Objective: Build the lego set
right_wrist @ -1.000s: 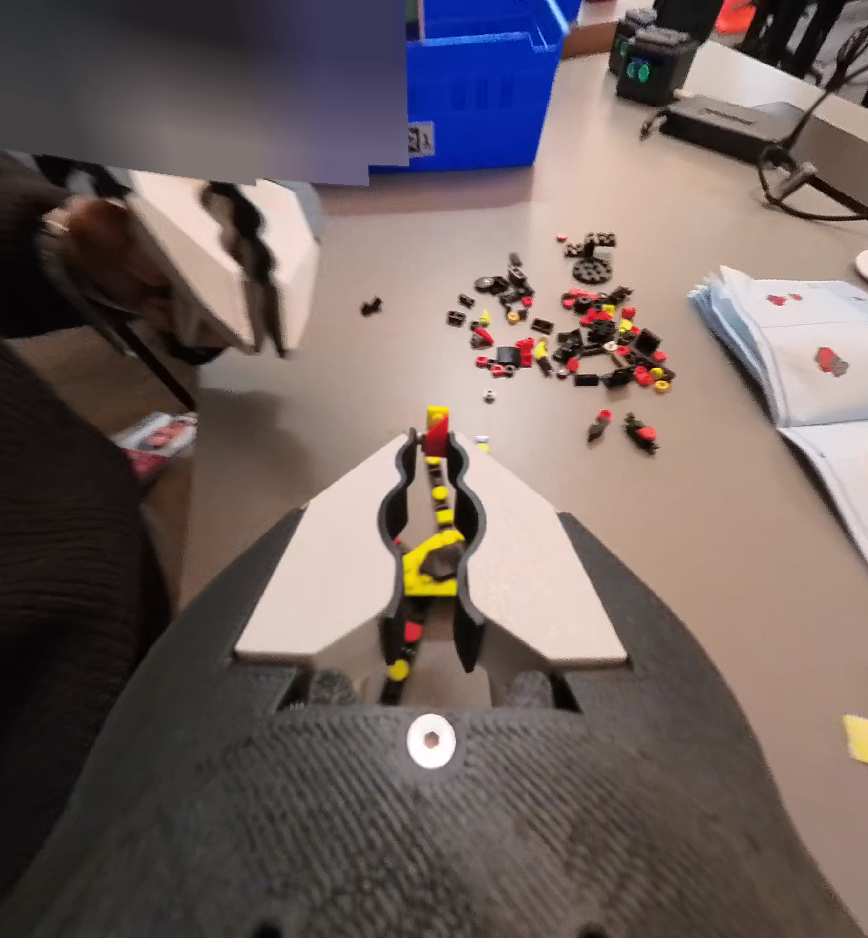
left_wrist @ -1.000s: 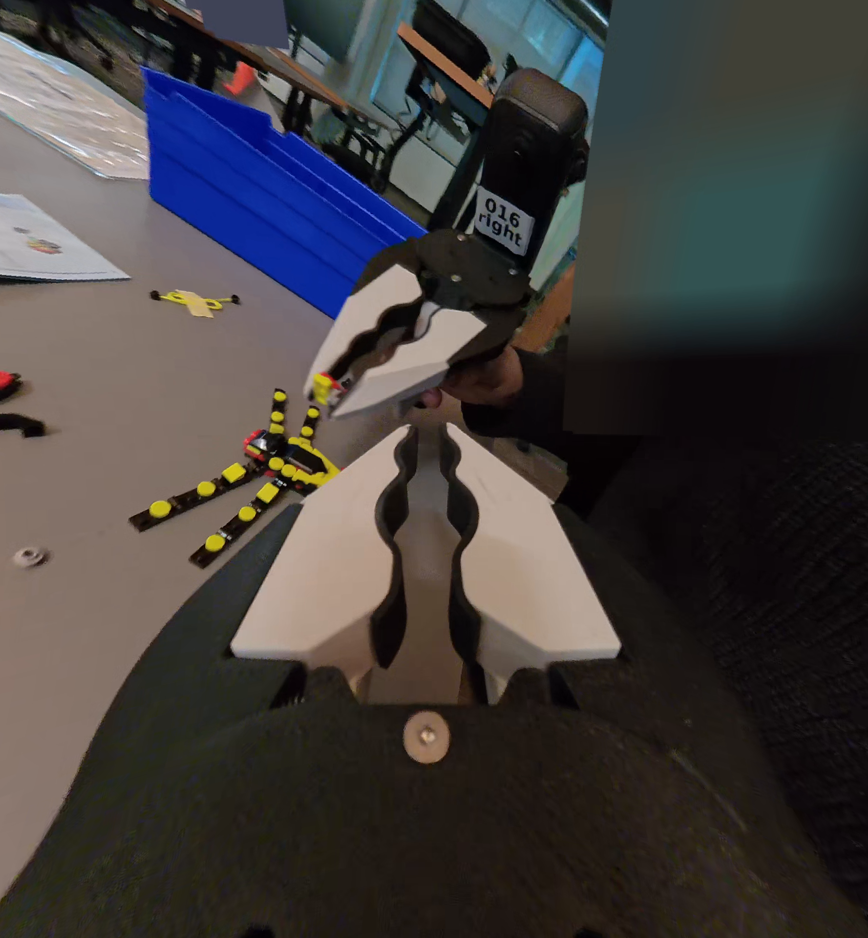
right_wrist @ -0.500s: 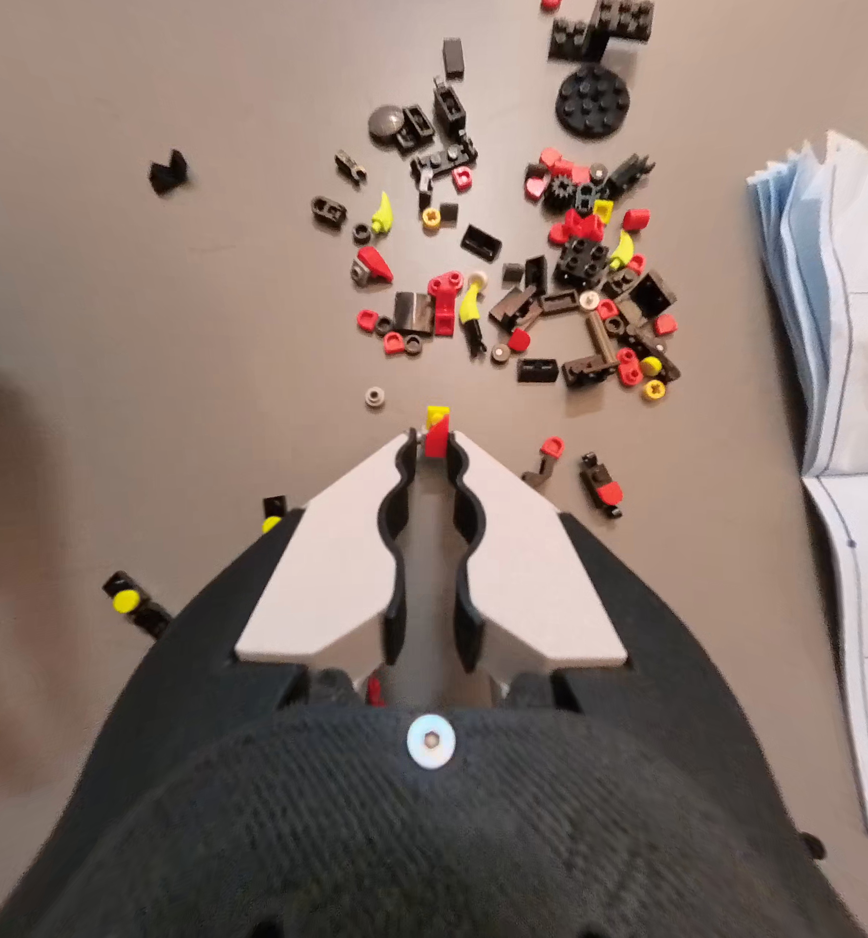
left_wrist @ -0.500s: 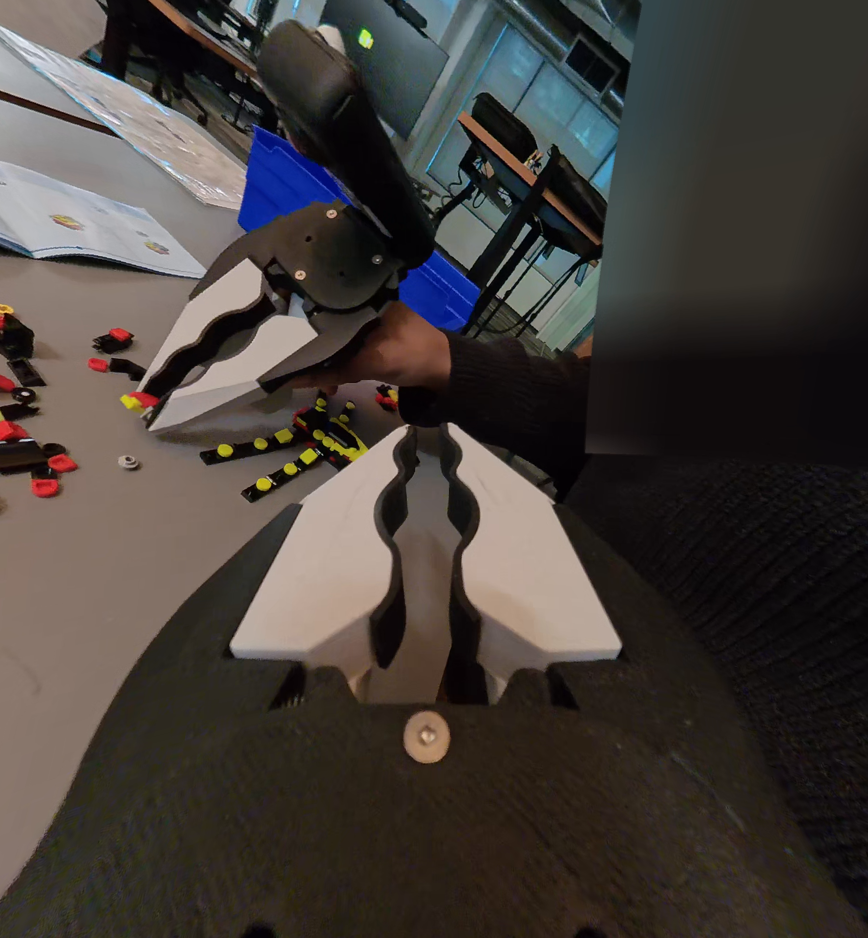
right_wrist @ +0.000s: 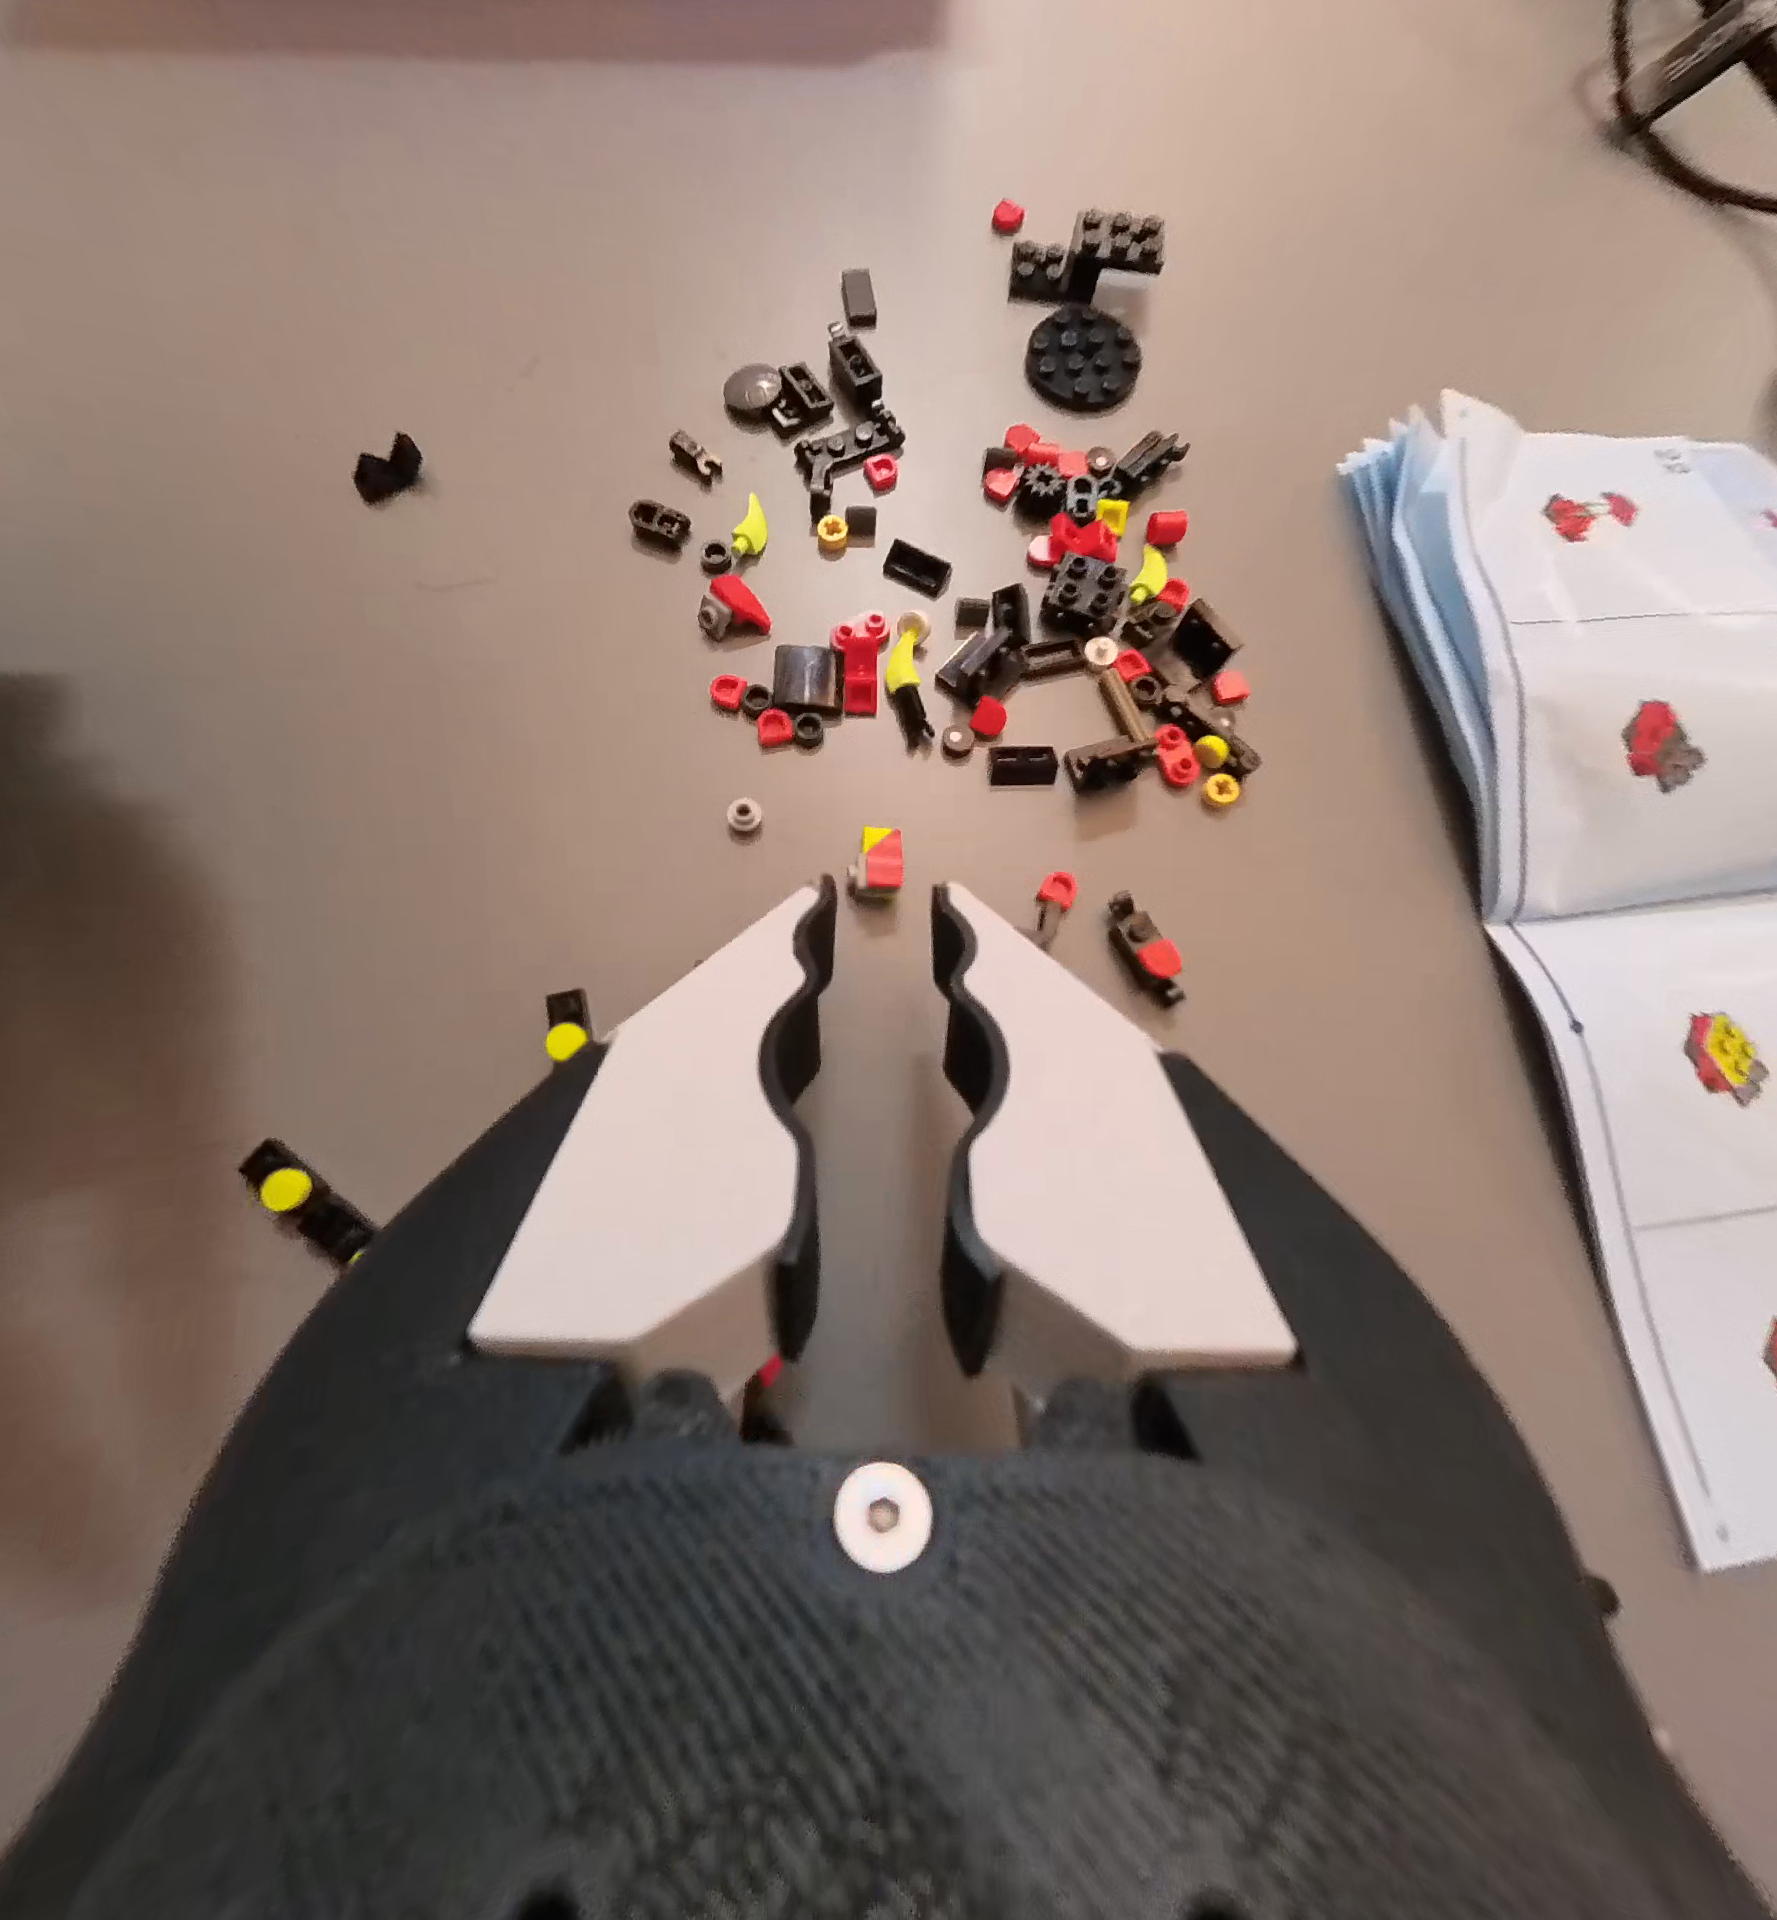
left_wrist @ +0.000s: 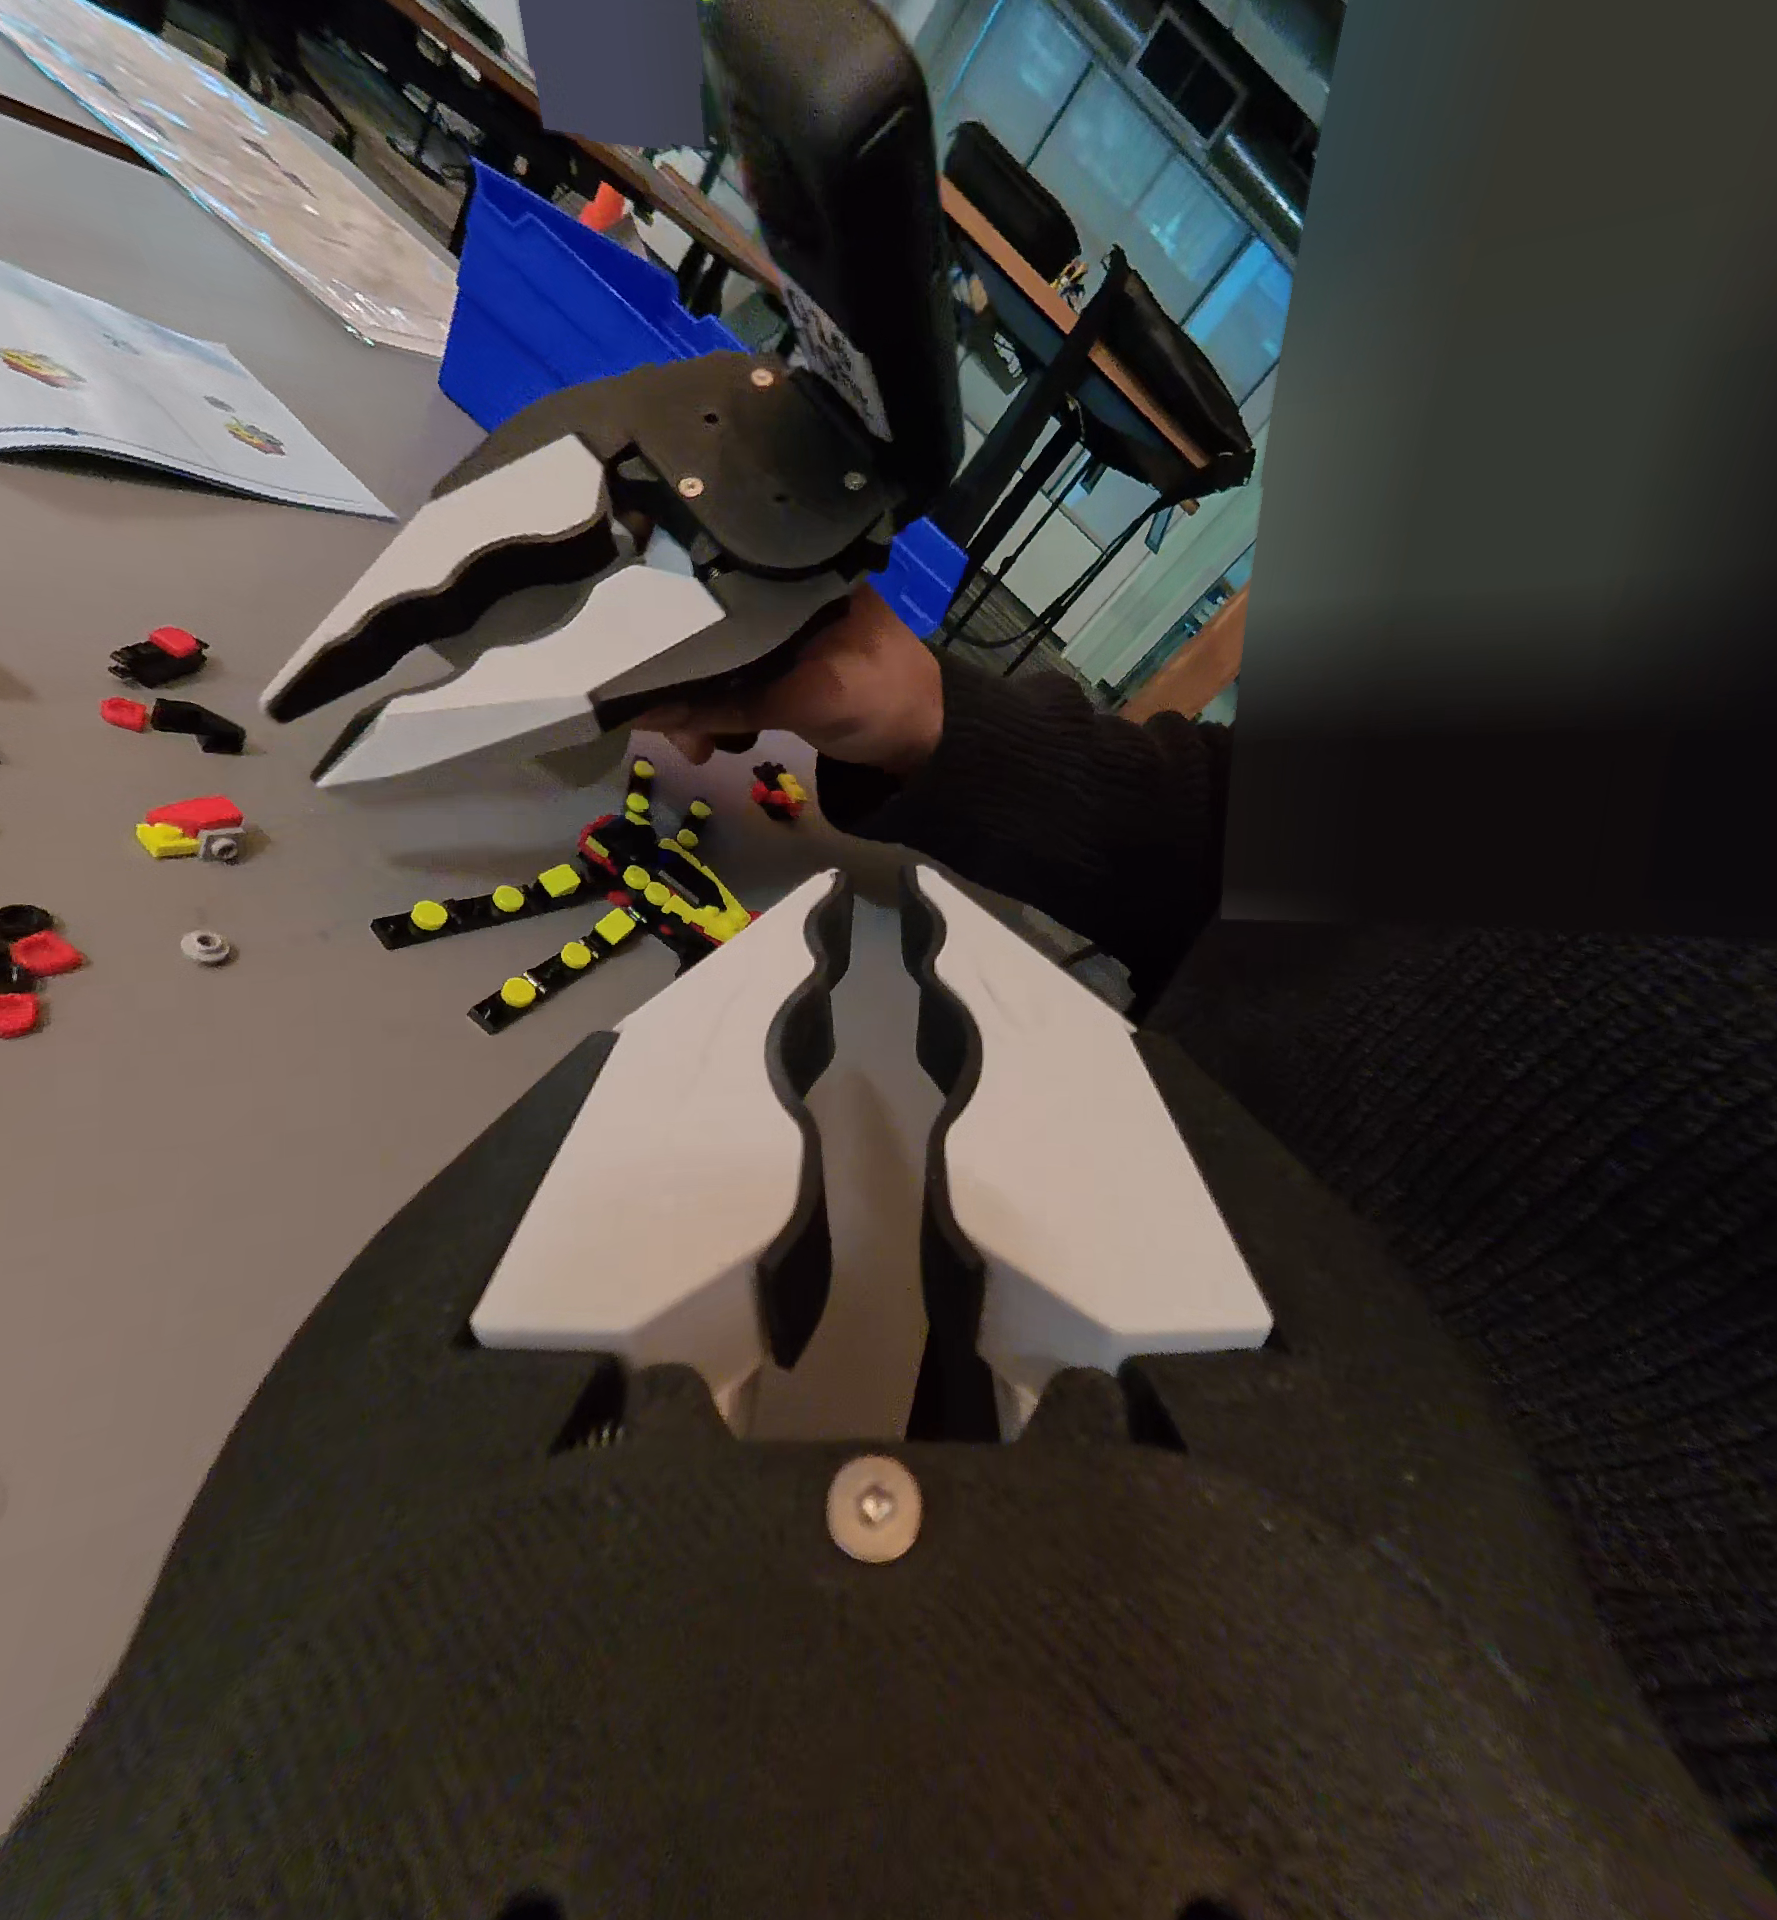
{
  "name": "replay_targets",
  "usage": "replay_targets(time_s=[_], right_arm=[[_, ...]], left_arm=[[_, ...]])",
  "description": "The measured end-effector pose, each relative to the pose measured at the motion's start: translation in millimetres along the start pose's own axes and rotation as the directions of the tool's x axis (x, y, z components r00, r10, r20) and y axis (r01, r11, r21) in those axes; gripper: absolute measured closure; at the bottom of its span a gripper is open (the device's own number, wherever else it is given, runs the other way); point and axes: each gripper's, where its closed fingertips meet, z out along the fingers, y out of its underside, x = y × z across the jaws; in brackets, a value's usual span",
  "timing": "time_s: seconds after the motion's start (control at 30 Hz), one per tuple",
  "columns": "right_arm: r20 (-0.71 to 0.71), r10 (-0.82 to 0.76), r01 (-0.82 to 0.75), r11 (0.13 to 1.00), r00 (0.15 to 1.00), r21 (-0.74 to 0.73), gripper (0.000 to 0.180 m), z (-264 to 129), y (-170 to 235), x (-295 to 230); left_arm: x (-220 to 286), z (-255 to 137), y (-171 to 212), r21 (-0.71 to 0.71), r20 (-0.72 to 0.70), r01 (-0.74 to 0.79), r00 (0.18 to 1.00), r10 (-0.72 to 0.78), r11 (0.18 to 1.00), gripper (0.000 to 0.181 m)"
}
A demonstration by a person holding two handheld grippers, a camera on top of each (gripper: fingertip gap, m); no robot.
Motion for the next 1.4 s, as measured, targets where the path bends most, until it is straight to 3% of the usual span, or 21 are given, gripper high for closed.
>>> replay_targets(time_s=[0.37,0.6,0.8,0.9,1.0,1.07,1.13,1.27,1.4], right_arm=[[0.0,0.118,-0.114,0.957,0.993,0.267,0.158,-56,-16,-4],[-0.178,0.071,0.006,0.918,0.982,0.395,0.148,-97,-15,7],[-0.211,0.064,0.038,0.895,0.975,0.444,0.145,-111,-6,11],[-0.232,0.053,0.063,0.882,0.971,0.467,0.14,-116,-5,15],[-0.269,0.047,0.089,0.877,0.962,0.472,0.126,-116,-2,22],[-0.282,0.055,0.083,0.887,0.958,0.455,0.121,-112,4,28],[-0.274,0.081,0.056,0.887,0.958,0.458,0.116,-111,8,32],[-0.278,0.103,0.041,0.883,0.955,0.468,0.115,-115,11,38],[-0.296,0.09,0.047,0.905,0.951,0.423,0.119,-112,18,41]], left_arm=[[6,32,2,-0.085,-0.064,-0.086,0.995,0.081,0.993,0.175],[8,54,11,-0.169,-0.125,-0.164,0.982,0.143,0.972,0.168],[8,48,-23,-0.014,-0.134,-0.199,0.972,0.195,0.98,0.171],[4,30,-47,0.083,-0.034,-0.355,0.933,0.358,0.931,0.181],[-22,-6,-79,0.111,0.229,-0.535,0.834,0.503,0.837,0.181],[-56,-36,-94,0.098,0.403,-0.554,0.781,0.476,0.827,0.181],[-88,-63,-101,0.099,0.498,-0.491,0.777,0.385,0.865,0.181],[-112,-90,-111,0.193,0.54,-0.37,0.814,0.216,0.909,0.181],[-114,-88,-108,0.187,0.537,-0.354,0.818,0.206,0.917,0.181]])
